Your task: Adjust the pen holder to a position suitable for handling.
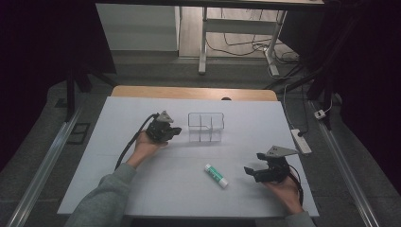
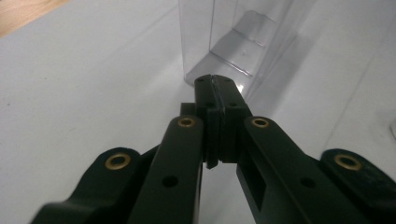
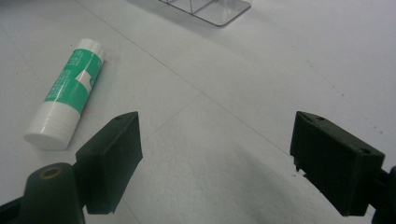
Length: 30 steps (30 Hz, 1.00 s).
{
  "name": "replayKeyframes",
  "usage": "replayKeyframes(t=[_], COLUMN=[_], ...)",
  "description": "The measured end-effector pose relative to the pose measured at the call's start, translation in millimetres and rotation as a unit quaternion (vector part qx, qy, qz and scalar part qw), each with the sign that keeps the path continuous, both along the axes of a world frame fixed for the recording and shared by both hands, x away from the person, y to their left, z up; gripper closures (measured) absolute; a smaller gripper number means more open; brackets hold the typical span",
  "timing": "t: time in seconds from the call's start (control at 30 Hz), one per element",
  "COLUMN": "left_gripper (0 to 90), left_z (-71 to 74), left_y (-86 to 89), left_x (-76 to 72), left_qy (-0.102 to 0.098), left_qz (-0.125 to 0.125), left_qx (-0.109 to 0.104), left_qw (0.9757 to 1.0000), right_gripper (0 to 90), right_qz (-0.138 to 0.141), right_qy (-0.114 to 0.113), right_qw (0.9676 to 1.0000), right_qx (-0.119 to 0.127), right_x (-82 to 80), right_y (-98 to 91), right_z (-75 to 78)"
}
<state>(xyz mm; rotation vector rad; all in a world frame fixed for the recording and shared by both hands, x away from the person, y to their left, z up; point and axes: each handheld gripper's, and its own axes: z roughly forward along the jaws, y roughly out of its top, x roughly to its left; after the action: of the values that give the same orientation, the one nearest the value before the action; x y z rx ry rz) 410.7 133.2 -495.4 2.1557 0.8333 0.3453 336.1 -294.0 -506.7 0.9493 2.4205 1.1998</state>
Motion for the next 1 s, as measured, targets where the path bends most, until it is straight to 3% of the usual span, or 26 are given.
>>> replayKeyframes(t=[0.1,0.3,0.5,0.57,0.7,1.0], left_gripper=[84.4,65.0,52.3,48.2,44.3,39.7], left_z=[3.0,6.9,8.1,9.4,11.0,13.8], left_y=[4.4,8.6,11.8,10.4,6.8,7.0], left_x=[-6.4,-25.0,-41.0,-42.8,-45.6,-50.3], left_qy=[0.0,-0.014,-0.011,-0.011,-0.014,-0.015], left_qz=[-0.013,-0.033,-0.061,-0.064,-0.081,-0.117], left_qx=[0.004,0.03,0.038,0.032,0.032,0.055], left_qw=[0.9999,0.9989,0.9973,0.9974,0.9961,0.9914], right_gripper=[16.5,16.6,16.6,16.7,16.7,16.8], right_qz=[0.002,0.002,0.004,0.004,0.004,0.006], right_qy=[0.0,0.0,-0.001,-0.001,0.0,0.001], right_qw=[1.0,1.0,1.0,1.0,1.0,0.9999], right_qx=[0.001,-0.002,-0.003,-0.003,-0.007,-0.008], right_x=[0.4,0.1,0.2,0.2,0.5,0.5], right_y=[0.4,0.4,0.9,1.1,1.2,1.4], right_z=[-0.3,0.0,-0.1,0.0,-0.3,-0.5])
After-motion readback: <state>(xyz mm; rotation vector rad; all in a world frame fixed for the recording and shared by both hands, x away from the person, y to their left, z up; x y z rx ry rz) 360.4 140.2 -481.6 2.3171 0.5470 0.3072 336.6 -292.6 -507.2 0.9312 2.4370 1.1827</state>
